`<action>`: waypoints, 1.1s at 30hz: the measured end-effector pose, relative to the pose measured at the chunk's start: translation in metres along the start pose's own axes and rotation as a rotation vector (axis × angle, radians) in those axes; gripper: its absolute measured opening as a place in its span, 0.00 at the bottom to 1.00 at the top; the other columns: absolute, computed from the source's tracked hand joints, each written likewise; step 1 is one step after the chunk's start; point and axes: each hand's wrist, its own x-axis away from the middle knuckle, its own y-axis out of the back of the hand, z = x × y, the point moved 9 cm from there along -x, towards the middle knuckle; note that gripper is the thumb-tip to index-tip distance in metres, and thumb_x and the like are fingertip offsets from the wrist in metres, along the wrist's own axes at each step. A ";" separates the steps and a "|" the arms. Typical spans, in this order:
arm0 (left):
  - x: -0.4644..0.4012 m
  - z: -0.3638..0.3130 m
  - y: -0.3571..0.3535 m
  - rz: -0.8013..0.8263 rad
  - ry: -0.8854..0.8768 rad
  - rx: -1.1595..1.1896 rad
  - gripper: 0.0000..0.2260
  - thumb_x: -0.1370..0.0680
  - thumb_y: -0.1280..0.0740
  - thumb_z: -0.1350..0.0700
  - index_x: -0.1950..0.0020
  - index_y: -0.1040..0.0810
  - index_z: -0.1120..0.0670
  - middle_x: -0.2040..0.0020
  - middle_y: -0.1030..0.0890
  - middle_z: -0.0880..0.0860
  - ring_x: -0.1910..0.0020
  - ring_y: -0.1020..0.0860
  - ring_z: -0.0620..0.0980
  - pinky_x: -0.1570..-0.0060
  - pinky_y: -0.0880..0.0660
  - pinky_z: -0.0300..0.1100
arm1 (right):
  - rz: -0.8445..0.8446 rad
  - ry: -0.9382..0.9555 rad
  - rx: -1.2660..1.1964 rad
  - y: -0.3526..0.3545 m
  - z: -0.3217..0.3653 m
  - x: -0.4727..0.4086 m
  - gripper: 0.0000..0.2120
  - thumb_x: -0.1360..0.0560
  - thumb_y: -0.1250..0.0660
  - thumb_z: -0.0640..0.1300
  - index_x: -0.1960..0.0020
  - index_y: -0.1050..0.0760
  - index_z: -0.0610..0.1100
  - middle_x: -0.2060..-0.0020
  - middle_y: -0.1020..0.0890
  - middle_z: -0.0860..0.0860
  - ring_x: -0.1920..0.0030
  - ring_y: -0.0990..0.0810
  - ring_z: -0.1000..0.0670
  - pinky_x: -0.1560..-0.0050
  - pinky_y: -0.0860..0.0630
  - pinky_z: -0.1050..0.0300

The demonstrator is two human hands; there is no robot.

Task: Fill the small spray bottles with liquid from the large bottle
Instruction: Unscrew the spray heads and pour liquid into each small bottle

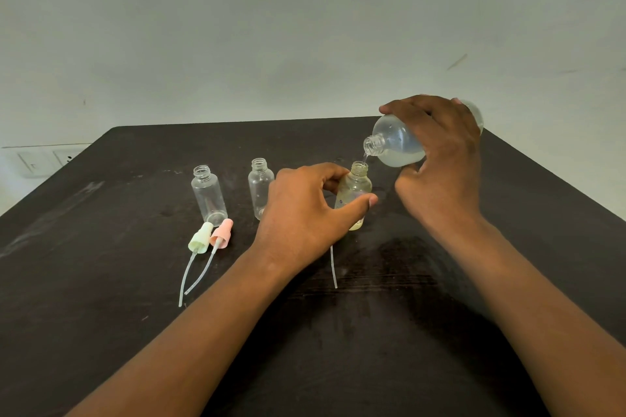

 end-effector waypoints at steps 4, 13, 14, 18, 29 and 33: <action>0.000 0.000 0.001 -0.009 0.008 -0.003 0.16 0.28 0.21 0.41 0.45 0.13 0.48 0.62 0.19 0.37 0.69 0.22 0.30 0.57 0.18 0.38 | 0.003 -0.002 0.002 0.000 0.000 0.000 0.39 0.42 0.35 0.27 0.34 0.19 0.50 0.40 0.19 0.50 0.35 0.22 0.42 0.22 0.36 0.40; 0.000 0.000 0.000 0.000 0.002 -0.011 0.16 0.27 0.22 0.41 0.44 0.13 0.48 0.58 0.14 0.41 0.69 0.21 0.31 0.58 0.18 0.37 | 0.001 -0.001 0.006 0.000 0.000 0.000 0.38 0.42 0.34 0.27 0.34 0.19 0.50 0.40 0.19 0.49 0.35 0.22 0.42 0.21 0.36 0.41; 0.000 0.000 0.000 0.001 0.003 -0.014 0.16 0.27 0.22 0.41 0.44 0.13 0.48 0.57 0.14 0.41 0.69 0.21 0.31 0.58 0.18 0.37 | 0.002 -0.001 0.007 -0.001 0.000 0.000 0.38 0.41 0.34 0.27 0.34 0.19 0.50 0.40 0.19 0.49 0.35 0.21 0.42 0.21 0.36 0.41; 0.000 0.000 0.000 0.000 0.001 -0.017 0.17 0.27 0.22 0.40 0.44 0.13 0.48 0.57 0.14 0.41 0.69 0.21 0.31 0.57 0.17 0.40 | -0.001 -0.001 0.005 0.000 0.000 0.000 0.38 0.41 0.34 0.27 0.34 0.19 0.49 0.40 0.19 0.49 0.35 0.21 0.42 0.22 0.36 0.41; 0.000 0.000 -0.001 0.006 0.012 -0.004 0.17 0.27 0.22 0.40 0.44 0.13 0.48 0.58 0.14 0.41 0.69 0.21 0.33 0.57 0.16 0.42 | 0.001 0.006 -0.007 0.000 0.001 0.000 0.37 0.41 0.36 0.29 0.34 0.19 0.50 0.40 0.19 0.50 0.35 0.21 0.41 0.22 0.36 0.41; 0.000 0.000 0.000 -0.001 0.010 0.006 0.16 0.28 0.22 0.41 0.45 0.13 0.48 0.59 0.14 0.41 0.69 0.20 0.32 0.56 0.16 0.43 | 0.001 0.004 -0.009 -0.001 0.001 0.000 0.37 0.42 0.36 0.29 0.34 0.19 0.50 0.40 0.18 0.50 0.36 0.21 0.42 0.23 0.35 0.39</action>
